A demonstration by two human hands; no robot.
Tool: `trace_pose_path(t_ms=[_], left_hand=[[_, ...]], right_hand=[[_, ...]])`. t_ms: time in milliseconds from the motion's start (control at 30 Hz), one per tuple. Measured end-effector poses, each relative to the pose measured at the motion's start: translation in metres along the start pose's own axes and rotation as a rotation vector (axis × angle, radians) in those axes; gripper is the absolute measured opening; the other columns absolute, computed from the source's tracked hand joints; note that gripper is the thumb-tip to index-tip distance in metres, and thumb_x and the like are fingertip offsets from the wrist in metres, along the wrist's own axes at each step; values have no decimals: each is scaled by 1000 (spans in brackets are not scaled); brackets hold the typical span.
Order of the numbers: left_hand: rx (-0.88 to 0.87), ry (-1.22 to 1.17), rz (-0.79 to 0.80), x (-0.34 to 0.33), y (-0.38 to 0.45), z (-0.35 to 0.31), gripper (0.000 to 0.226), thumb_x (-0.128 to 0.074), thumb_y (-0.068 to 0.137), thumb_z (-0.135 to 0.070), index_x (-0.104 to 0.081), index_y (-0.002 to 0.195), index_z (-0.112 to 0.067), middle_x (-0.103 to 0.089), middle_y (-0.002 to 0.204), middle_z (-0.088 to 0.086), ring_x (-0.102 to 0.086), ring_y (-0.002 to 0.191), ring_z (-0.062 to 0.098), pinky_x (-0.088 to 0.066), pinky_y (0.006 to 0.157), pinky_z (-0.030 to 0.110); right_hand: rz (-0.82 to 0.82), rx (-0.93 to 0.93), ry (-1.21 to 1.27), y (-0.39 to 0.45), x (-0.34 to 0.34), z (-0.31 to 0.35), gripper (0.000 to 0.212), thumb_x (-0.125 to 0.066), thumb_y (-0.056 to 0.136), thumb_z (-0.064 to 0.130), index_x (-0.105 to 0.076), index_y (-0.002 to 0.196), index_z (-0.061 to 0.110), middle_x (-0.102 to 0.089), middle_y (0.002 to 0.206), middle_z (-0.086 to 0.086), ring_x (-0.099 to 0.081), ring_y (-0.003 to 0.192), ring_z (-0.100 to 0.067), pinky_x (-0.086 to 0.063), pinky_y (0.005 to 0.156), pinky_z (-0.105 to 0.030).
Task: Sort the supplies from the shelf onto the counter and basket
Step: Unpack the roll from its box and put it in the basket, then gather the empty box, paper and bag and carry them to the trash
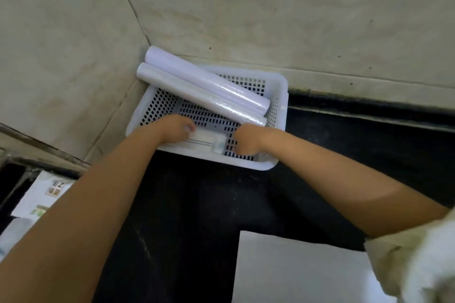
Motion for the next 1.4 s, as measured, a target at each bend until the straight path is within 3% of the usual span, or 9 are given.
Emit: trace_pose_path(t_ms=[200, 300, 433, 767, 900, 1000, 1167, 1267, 1400], left_hand=[[-32, -25, -219, 3, -38, -24, 46, -49, 92, -6, -44, 138, -10, -38, 147, 16, -37, 133, 31, -30, 110, 34], [-132, -118, -381, -2, -78, -51, 41, -49, 91, -3, -49, 132, -3, -47, 140, 18, -41, 129, 30, -29, 108, 35], [-275, -117, -497, -38, -145, -80, 34, -55, 88, -2, -59, 121, -1, -57, 126, 19, -47, 122, 31, -32, 106, 33], [-175, -45, -201, -162, -264, -75, 39, -52, 93, -23, -51, 131, -14, -52, 136, 4, -43, 128, 17, -34, 109, 27], [-9, 180, -49, -194, -296, -54, 81, -56, 84, -51, -19, 148, -18, -27, 154, 4, -24, 142, 21, -22, 116, 40], [96, 243, 117, -211, -319, -40, 98, -61, 80, -45, 2, 150, -20, -15, 157, 5, -14, 145, 25, -10, 117, 52], [117, 324, -48, -219, -334, -45, 84, -62, 82, -42, -16, 147, -13, -39, 143, 9, -39, 130, 27, -33, 109, 42], [82, 291, -186, -218, -337, -65, 67, -62, 81, -44, -35, 134, -13, -49, 131, 8, -48, 119, 26, -43, 96, 38], [12, 219, -305, -210, -336, -107, 61, -59, 80, -53, -44, 122, -11, -53, 122, 8, -51, 112, 28, -46, 88, 38]], right_hand=[[-128, 113, -150, -46, 7, 3, 38, -37, 94, 13, -36, 56, 12, -40, 64, 1, -44, 60, -15, -33, 53, -23], [-315, 222, -167, -90, 10, 3, 22, -42, 93, 16, -56, 85, 2, -56, 93, -12, -55, 91, -28, -41, 70, -33], [-494, 365, -157, -147, -13, -10, 24, -49, 88, 15, -59, 99, -3, -60, 106, -20, -54, 98, -32, -43, 81, -38], [-314, 163, -53, -225, -123, -64, 34, -46, 91, 18, -53, 123, 6, -57, 125, -12, -50, 116, -26, -40, 98, -32], [-429, -35, -27, -248, -145, -80, 45, -47, 91, 17, -41, 134, 8, -43, 141, -13, -39, 129, -29, -33, 107, -39], [-327, -296, -39, -260, -160, -101, 56, -42, 93, 23, -20, 143, 11, -25, 152, -13, -22, 139, -29, -17, 114, -50], [-332, -508, 41, -284, -181, -116, 37, -43, 89, 12, -49, 125, 8, -57, 124, -16, -47, 119, -32, -28, 109, -46], [-432, -460, 242, -309, -195, -113, 28, -44, 85, 4, -62, 105, -3, -62, 110, -23, -57, 101, -36, -46, 80, -36], [-570, -440, 351, -353, -195, -116, 24, -45, 87, 5, -59, 86, -15, -64, 93, -31, -60, 87, -41, -38, 62, -32]])
Point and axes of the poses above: each hand's wrist, its own y-axis towards the middle knuckle, its own x-axis out of the back of the hand, z = x × y, the point moved 5 cm from there along y, towards the middle knuckle
